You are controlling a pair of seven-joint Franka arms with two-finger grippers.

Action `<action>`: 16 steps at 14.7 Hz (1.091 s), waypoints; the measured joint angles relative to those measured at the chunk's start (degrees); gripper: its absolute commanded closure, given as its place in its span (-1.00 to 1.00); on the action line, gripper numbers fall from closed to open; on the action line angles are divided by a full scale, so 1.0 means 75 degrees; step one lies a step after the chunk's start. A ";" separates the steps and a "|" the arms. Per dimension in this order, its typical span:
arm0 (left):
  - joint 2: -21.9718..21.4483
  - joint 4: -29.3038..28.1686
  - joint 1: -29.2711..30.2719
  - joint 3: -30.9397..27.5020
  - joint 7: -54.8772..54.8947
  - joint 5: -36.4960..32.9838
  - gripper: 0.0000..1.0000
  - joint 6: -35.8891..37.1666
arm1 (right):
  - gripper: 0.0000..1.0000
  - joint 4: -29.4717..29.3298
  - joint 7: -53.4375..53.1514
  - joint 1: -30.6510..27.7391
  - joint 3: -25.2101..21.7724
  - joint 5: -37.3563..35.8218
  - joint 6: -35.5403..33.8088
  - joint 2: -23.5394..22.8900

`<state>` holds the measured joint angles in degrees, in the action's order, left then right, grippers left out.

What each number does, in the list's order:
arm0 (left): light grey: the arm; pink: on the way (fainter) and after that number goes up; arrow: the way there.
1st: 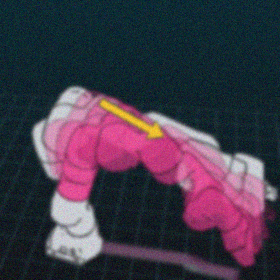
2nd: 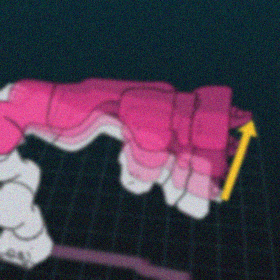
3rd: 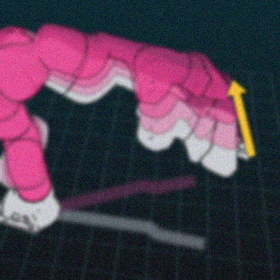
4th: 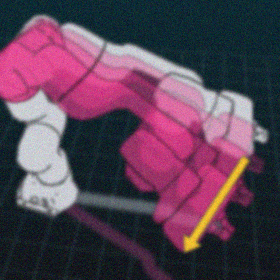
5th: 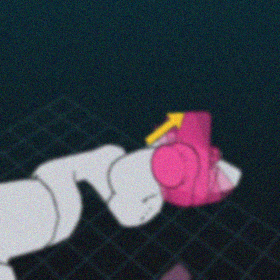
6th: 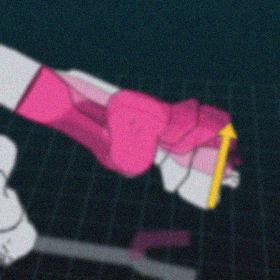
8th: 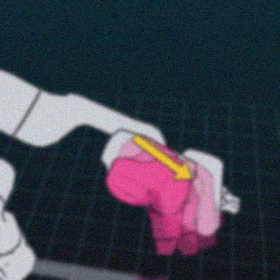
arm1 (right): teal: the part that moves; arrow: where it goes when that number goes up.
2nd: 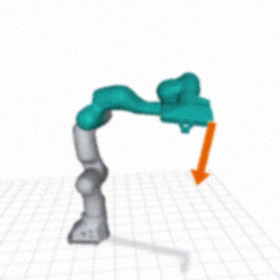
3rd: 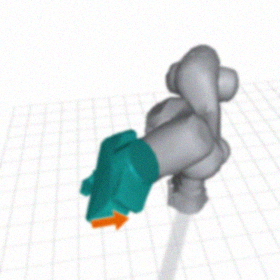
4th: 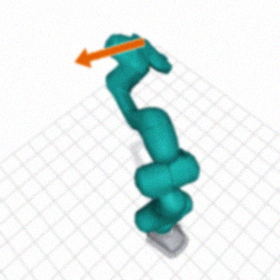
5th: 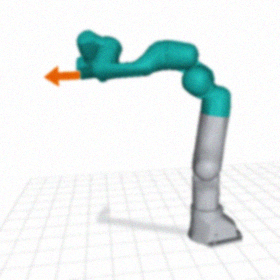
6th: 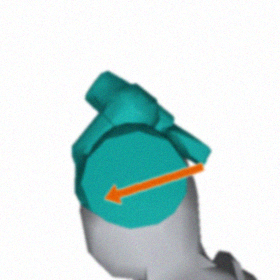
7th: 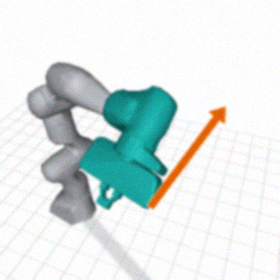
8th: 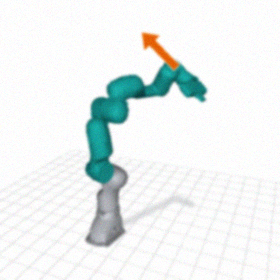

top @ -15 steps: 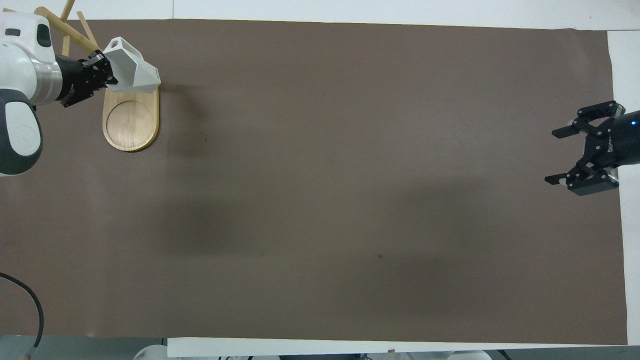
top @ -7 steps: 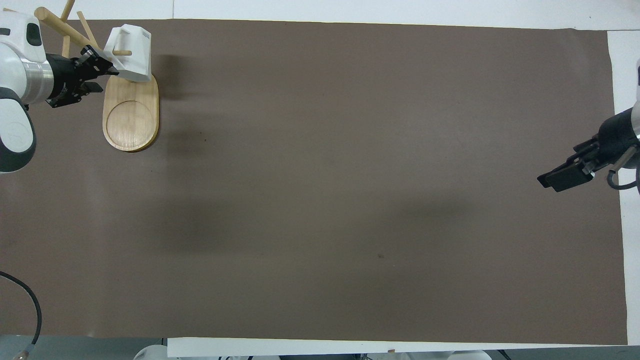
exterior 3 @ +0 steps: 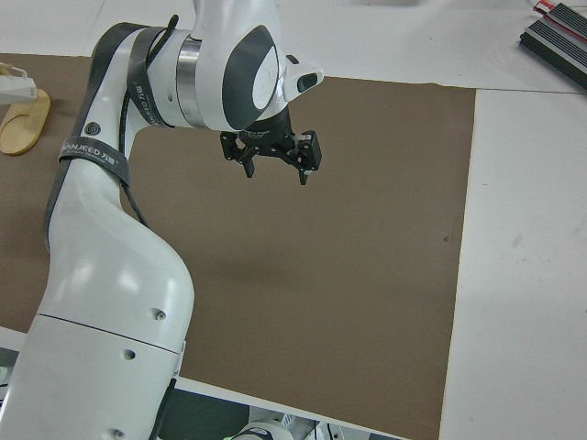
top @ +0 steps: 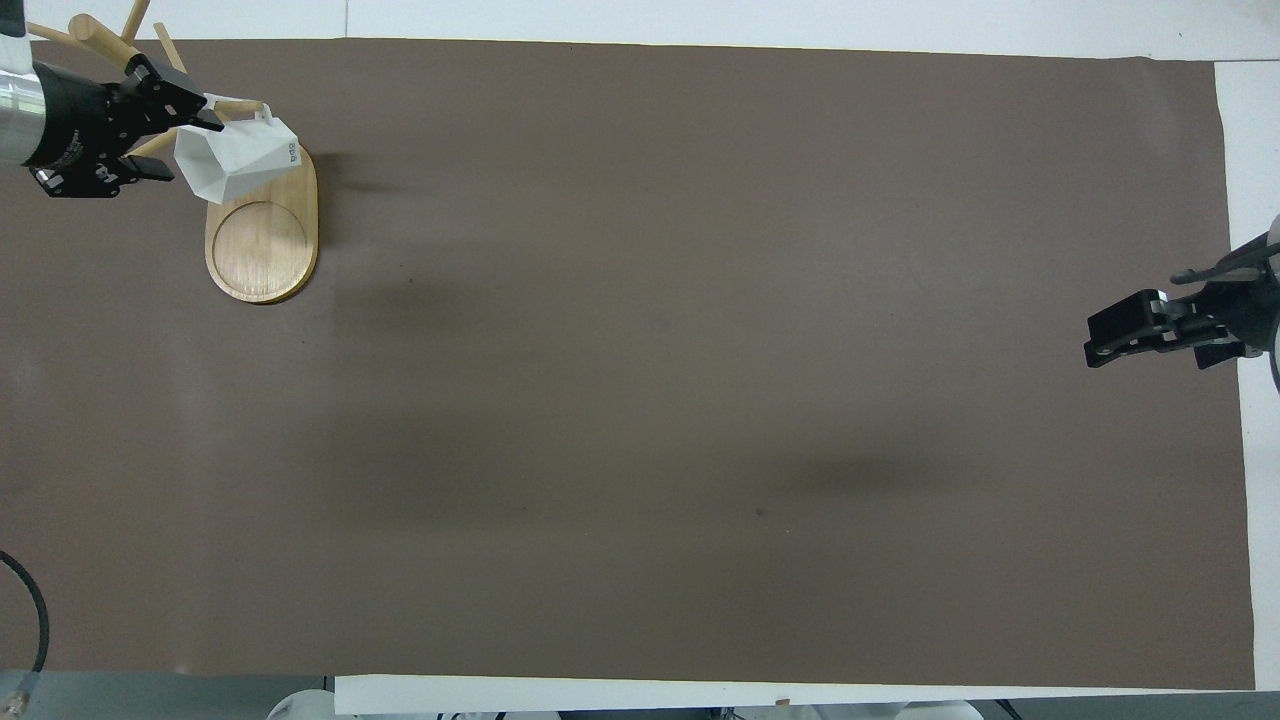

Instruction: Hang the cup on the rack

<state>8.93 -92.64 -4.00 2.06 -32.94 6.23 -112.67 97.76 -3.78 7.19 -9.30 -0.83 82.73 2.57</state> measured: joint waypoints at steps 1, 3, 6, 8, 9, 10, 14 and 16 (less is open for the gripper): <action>-0.0133 0.0116 -0.0003 0.0010 0.0000 -0.0315 -0.99 0.0541 | -0.99 0.0000 -0.0155 0.0000 0.0007 -0.0020 -0.0005 -0.0003; -0.0395 0.0224 -0.0005 0.0023 0.0060 -0.0739 -0.99 0.1610 | -0.99 0.0008 -0.0216 -0.0007 0.0000 -0.0044 -0.0014 -0.0010; -0.0568 0.0660 0.0012 -0.0011 0.0623 -0.1013 -0.99 0.2823 | -0.99 0.0008 0.0025 -0.0102 -0.0011 -0.0058 0.0059 -0.0007; -0.0574 0.1019 0.0068 -0.0058 0.1236 -0.1014 -0.99 0.3367 | -0.99 0.0009 0.0294 -0.0273 -0.0029 -0.0062 0.0114 -0.0007; -0.0571 0.1110 0.0098 -0.0081 0.1673 -0.1014 -0.99 0.3650 | -0.99 0.0011 0.0404 -0.0335 -0.0042 -0.0066 0.0216 -0.0007; -0.0568 0.1153 0.0128 -0.0103 0.2133 -0.1014 -0.99 0.3918 | -0.99 0.0015 0.0519 -0.0370 -0.0048 -0.0069 0.0328 -0.0008; -0.0567 0.1163 0.0288 -0.0111 0.3209 -0.0956 -0.99 0.4221 | -0.99 0.0032 0.0619 -0.0371 0.0010 -0.0071 0.0764 -0.0015; -0.0567 0.1149 0.0426 -0.0116 0.3745 -0.0807 -0.99 0.4210 | -0.99 -0.0095 0.0614 -0.0340 0.0059 -0.0071 0.0801 -0.0019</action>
<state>4.68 -84.03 -0.80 1.20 -4.85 0.18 -81.09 97.05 0.83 4.65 -8.85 -1.36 88.74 2.43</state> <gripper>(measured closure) 0.004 0.004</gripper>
